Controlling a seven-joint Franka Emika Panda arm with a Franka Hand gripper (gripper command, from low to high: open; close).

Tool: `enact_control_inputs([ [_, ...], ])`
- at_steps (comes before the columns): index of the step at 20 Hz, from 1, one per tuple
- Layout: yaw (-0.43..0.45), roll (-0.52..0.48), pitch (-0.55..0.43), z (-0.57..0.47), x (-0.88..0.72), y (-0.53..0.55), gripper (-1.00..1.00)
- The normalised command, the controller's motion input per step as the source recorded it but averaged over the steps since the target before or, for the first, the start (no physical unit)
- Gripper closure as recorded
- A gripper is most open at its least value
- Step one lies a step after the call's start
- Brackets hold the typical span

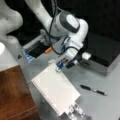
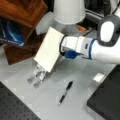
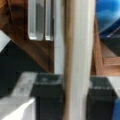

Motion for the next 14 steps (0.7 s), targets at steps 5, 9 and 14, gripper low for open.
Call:
enact_control_inputs([
  [5, 0.127, -0.228, -0.12, -0.05, -0.01, -0.08, -1.0],
  [9, 0.127, -0.211, -0.118, -0.06, -0.01, -0.09, -1.0],
  [14, 0.11, -0.187, -0.121, -0.07, -0.02, -0.07, -1.0],
])
